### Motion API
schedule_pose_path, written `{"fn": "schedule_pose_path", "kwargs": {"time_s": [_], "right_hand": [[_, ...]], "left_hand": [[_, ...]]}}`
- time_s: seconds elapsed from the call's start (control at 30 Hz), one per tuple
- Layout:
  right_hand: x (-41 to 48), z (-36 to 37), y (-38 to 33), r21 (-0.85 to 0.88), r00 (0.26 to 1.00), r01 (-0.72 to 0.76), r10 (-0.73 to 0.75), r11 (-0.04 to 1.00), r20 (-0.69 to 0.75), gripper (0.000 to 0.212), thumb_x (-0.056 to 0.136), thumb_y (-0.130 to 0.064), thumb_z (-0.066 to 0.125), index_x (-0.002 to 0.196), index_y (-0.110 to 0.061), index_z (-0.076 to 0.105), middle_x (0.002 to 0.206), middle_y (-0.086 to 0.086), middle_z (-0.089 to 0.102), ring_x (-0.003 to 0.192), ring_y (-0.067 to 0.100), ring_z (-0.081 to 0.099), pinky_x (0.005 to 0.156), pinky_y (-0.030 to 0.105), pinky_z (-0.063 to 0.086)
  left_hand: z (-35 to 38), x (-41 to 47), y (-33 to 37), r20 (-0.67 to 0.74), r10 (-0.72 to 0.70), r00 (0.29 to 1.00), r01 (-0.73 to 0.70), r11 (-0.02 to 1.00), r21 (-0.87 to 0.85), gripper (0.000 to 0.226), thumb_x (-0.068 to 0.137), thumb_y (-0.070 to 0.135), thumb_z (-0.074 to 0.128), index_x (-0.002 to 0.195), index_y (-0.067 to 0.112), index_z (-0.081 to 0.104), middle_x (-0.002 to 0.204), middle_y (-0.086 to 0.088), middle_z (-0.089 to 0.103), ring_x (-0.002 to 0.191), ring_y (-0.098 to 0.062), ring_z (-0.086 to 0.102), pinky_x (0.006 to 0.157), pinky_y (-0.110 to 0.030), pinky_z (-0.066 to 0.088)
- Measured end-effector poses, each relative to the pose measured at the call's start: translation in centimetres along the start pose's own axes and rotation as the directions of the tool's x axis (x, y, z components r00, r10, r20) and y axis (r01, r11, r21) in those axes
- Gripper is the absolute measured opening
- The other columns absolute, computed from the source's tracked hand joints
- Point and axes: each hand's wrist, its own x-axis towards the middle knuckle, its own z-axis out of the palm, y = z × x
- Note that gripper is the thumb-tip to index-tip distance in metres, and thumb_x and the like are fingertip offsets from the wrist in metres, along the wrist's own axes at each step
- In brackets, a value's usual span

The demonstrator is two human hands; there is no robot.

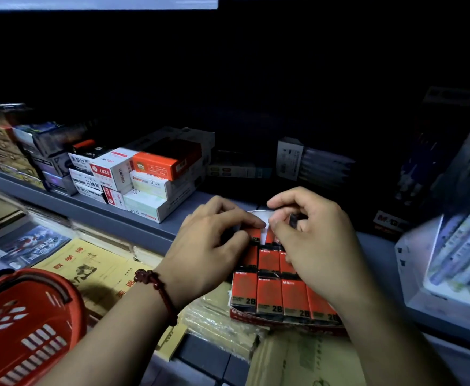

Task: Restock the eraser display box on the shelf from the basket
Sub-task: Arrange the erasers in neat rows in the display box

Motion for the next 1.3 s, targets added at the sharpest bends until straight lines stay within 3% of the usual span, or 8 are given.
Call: {"fn": "schedule_pose_path", "kwargs": {"time_s": [0.17,0.37,0.47,0.57,0.77,1.03,1.13,1.3], "right_hand": [[-0.2,0.0,-0.3,0.001,1.0,-0.014,0.014,1.0,0.017,0.034,0.086,-0.007,0.067,0.1,-0.037,0.066,0.099,-0.012,0.066,0.069,0.008,0.061,0.064,0.031,0.052],[-0.3,0.0,-0.7,0.081,0.998,-0.036,0.04,0.996,-0.045,0.026,0.086,-0.011,0.068,0.096,-0.035,0.066,0.088,-0.006,0.069,0.066,0.02,0.069,0.06,0.045,0.06],[-0.4,-0.3,-1.2,0.155,0.996,-0.061,0.071,0.986,-0.055,0.025,0.092,-0.005,0.064,0.096,-0.03,0.066,0.089,-0.004,0.072,0.055,0.016,0.069,0.05,0.037,0.056],[-0.3,-0.4,-1.5,0.212,0.995,-0.089,0.097,0.973,-0.025,0.027,0.095,0.002,0.055,0.1,-0.022,0.066,0.093,0.0,0.074,0.047,0.012,0.066,0.047,0.024,0.048],[-0.2,-0.5,-1.6,0.3,0.993,-0.109,0.116,0.948,-0.004,0.027,0.097,0.007,0.051,0.099,-0.017,0.064,0.097,0.001,0.074,0.049,0.018,0.067,0.044,0.023,0.047],[-0.5,-0.7,-1.9,0.267,0.997,-0.077,0.08,0.961,0.0,0.024,0.095,0.004,0.054,0.097,-0.017,0.066,0.067,0.011,0.073,0.049,0.03,0.066,0.052,0.038,0.056],[-0.6,-0.7,-2.1,0.274,0.997,-0.073,0.074,0.959,0.006,0.024,0.097,0.004,0.056,0.097,-0.017,0.066,0.069,0.011,0.073,0.051,0.029,0.068,0.054,0.042,0.059],[-0.7,-0.8,-2.2,0.295,0.997,-0.069,0.074,0.953,-0.007,0.02,0.095,0.007,0.059,0.097,-0.012,0.066,0.081,0.009,0.073,0.048,0.021,0.067,0.045,0.028,0.053]], "left_hand": [[-0.2,0.2,0.1,0.016,-0.012,1.0,0.012,1.0,0.01,0.029,0.084,0.045,0.045,0.104,0.047,0.065,0.103,0.02,0.054,0.105,-0.005,0.056,0.097,-0.047,0.046],[0.1,0.1,0.2,-0.034,-0.065,0.997,0.058,0.982,-0.182,0.017,0.084,0.034,0.066,0.1,0.039,0.071,0.105,0.018,0.057,0.096,-0.008,0.06,0.094,-0.038,0.051],[0.0,-0.1,0.4,-0.046,-0.052,0.998,0.039,0.968,-0.248,0.028,0.085,0.014,0.078,0.104,0.034,0.072,0.107,0.015,0.059,0.098,-0.009,0.058,0.092,-0.024,0.049],[-0.2,-0.1,0.6,0.023,0.015,1.0,-0.008,0.957,-0.289,0.034,0.079,0.02,0.081,0.11,0.03,0.072,0.116,0.012,0.058,0.107,-0.01,0.057,0.094,-0.015,0.044],[0.0,-0.2,0.6,0.065,0.021,0.998,0.003,0.933,-0.36,0.027,0.081,0.013,0.084,0.106,0.019,0.075,0.125,0.004,0.054,0.111,-0.002,0.061,0.093,-0.01,0.044],[-0.6,0.1,0.8,0.111,-0.075,0.991,0.121,0.852,-0.509,0.032,0.067,0.028,0.085,0.095,0.013,0.079,0.127,0.002,0.059,0.115,-0.009,0.064,0.105,-0.042,0.053],[-1.0,0.1,0.6,0.137,-0.087,0.987,0.149,0.815,-0.56,0.033,0.068,0.025,0.083,0.097,0.009,0.079,0.129,0.0,0.061,0.117,-0.019,0.065,0.104,-0.049,0.052],[-0.5,0.3,0.4,0.012,-0.167,0.986,0.144,0.813,-0.565,0.01,0.086,0.013,0.075,0.091,0.004,0.075,0.12,-0.007,0.067,0.105,-0.019,0.068,0.098,-0.037,0.055]]}}
